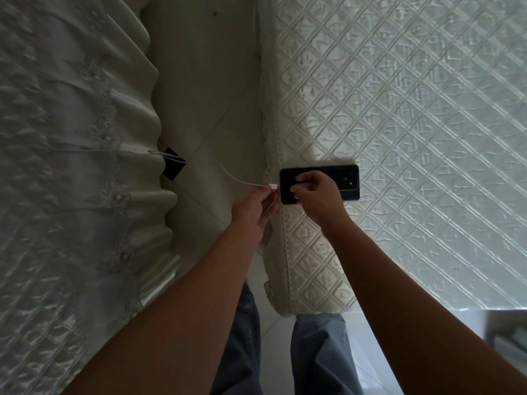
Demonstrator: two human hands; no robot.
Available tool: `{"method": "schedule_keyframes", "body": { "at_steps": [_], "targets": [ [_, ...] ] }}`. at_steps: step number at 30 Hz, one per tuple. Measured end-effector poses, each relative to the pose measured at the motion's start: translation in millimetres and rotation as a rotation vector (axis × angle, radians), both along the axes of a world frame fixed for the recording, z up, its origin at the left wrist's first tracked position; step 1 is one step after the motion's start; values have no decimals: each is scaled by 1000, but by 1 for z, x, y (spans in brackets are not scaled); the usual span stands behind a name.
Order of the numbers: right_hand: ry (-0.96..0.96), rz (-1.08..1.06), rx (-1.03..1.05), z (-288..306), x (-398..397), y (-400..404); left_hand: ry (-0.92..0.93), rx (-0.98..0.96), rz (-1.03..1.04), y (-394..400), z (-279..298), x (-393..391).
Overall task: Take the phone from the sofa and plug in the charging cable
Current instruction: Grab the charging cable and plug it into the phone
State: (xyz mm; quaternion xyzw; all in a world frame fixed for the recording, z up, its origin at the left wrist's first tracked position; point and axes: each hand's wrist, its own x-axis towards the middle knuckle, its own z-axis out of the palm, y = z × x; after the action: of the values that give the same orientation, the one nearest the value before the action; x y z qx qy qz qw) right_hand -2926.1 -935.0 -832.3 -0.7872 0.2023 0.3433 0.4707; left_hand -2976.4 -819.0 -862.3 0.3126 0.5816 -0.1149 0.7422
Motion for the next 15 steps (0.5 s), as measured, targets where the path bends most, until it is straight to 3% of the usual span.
{"method": "schedule_keyframes", "body": {
  "at_steps": [15],
  "targets": [
    [44, -18, 42, 3, 1, 1, 24, -5, 7, -5, 4, -1]
  ]
}}
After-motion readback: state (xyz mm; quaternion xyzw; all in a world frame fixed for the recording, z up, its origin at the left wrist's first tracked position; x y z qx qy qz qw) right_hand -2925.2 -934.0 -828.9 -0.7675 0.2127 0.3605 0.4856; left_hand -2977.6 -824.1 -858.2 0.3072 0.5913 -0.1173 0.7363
